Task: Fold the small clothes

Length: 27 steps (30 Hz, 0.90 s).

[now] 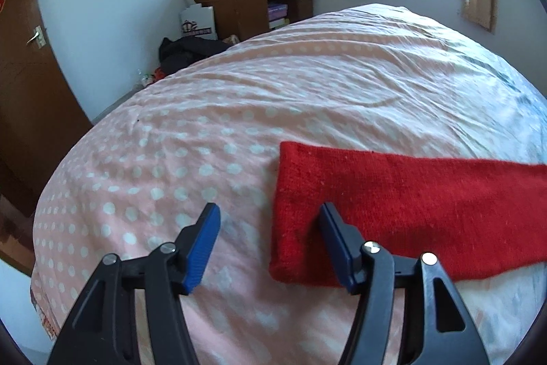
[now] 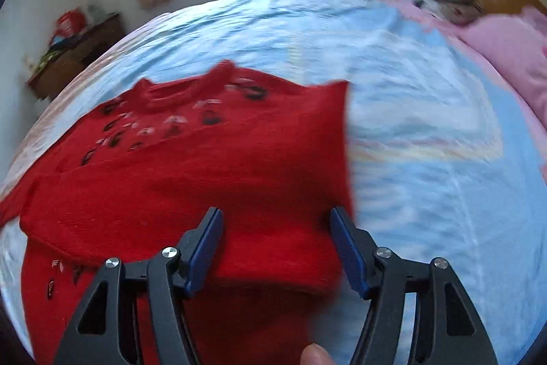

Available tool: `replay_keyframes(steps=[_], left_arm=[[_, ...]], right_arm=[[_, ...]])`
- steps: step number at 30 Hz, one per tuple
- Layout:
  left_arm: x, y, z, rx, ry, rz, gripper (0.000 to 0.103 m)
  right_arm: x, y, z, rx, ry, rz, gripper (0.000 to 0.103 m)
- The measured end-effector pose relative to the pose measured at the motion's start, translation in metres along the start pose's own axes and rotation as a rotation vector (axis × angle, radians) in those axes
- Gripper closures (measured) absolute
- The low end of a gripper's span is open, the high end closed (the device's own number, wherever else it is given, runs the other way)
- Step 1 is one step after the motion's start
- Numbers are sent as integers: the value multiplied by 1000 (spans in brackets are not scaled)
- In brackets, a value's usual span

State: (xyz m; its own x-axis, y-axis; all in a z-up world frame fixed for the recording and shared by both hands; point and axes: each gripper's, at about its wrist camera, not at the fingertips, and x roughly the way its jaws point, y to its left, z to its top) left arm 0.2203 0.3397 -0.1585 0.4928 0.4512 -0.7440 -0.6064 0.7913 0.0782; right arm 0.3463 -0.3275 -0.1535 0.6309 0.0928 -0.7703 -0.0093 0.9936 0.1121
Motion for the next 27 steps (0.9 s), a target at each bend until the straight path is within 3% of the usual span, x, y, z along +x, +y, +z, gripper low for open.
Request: replay_keyframes(steps=[5,12,13,20,27], left_arm=[[-1,-4,-4,18,-16,-12,44],[-4,-9,-4,4,-9,-95,78],[-4,-7,-4,-9,-10,-112,86],[-13,9,4,-115,20,-237,91],[-54,16,31,-155,-46,-331,92]], right_arm=[[-38,-2,-18,26,-36,7,37],[-86,38,-77,-130,-20,57,37],[-91,41,-87,-135,-14,74,37],[-106,52,-121,-146,-4,118,36],[-136,65,-129,-169,-37,169,36]])
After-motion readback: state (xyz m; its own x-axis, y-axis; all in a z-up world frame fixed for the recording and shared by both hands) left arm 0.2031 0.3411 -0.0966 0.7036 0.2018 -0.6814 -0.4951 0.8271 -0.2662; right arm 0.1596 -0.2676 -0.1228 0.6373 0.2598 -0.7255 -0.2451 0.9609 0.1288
